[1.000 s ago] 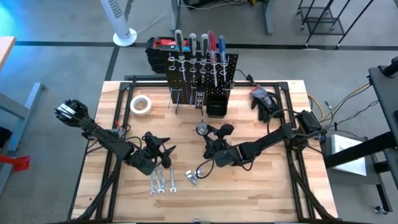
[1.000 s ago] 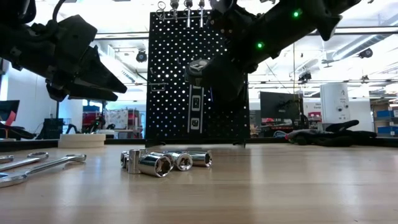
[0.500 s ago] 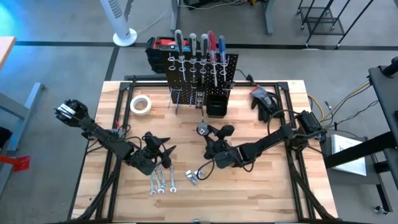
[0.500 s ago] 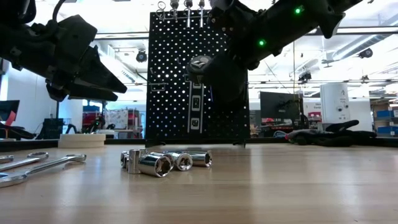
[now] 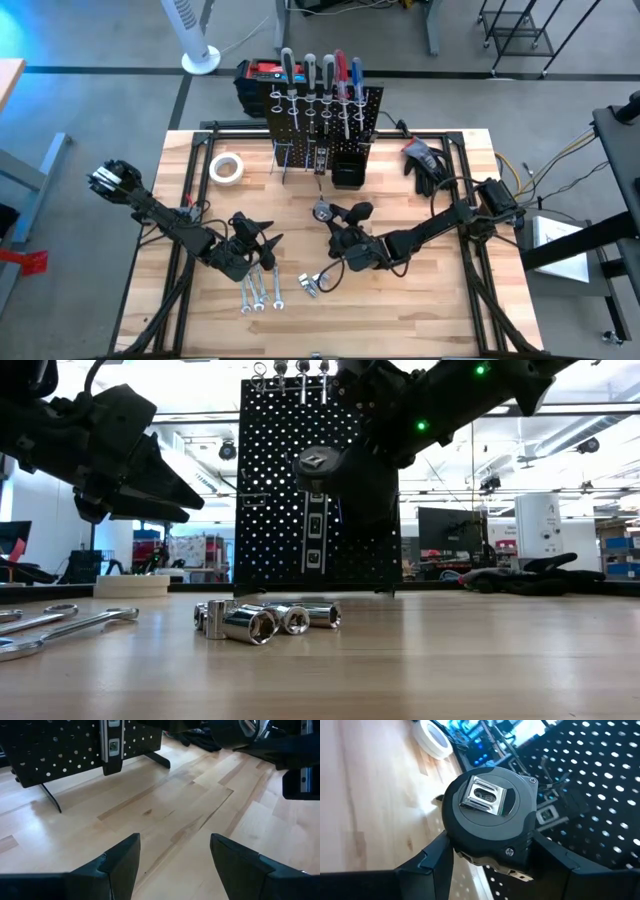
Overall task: Hang tools onto peg board
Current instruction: Hang the gray measuring tape on the pegboard
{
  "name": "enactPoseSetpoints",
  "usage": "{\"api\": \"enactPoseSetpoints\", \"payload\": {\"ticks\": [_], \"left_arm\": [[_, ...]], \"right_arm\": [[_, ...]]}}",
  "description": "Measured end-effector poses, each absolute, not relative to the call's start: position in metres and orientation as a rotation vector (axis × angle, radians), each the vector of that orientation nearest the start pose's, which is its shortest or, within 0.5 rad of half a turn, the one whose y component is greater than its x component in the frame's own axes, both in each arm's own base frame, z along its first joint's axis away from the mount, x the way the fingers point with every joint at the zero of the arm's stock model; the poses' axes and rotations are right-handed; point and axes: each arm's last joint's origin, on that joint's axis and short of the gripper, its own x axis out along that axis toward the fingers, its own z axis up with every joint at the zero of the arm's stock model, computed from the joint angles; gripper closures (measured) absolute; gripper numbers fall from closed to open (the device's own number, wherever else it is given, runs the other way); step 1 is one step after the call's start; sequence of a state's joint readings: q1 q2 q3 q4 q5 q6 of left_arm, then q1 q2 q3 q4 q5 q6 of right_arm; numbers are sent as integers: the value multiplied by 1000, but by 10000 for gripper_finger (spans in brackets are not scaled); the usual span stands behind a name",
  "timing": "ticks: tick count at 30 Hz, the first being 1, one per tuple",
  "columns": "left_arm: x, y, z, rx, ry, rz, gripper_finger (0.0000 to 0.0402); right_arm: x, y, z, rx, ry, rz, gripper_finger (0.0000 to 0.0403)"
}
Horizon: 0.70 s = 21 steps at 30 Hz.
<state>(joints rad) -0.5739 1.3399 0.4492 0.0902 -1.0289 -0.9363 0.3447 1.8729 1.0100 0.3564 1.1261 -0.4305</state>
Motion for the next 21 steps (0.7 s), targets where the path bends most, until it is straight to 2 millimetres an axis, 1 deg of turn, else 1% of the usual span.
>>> {"api": "enactPoseSetpoints", "payload": {"ticks": [6,13,21], "left_arm": [[196,-97,148,-330,300,633,171],[196,-97,148,-333,299,633,171],[196,-97,148,-333,299,633,171]], "right_arm": [[361,100,170,-735,546,-687,212],[359,101,171,-782,562,-732,212],[360,100,171,-776,562,-738,212]]}}
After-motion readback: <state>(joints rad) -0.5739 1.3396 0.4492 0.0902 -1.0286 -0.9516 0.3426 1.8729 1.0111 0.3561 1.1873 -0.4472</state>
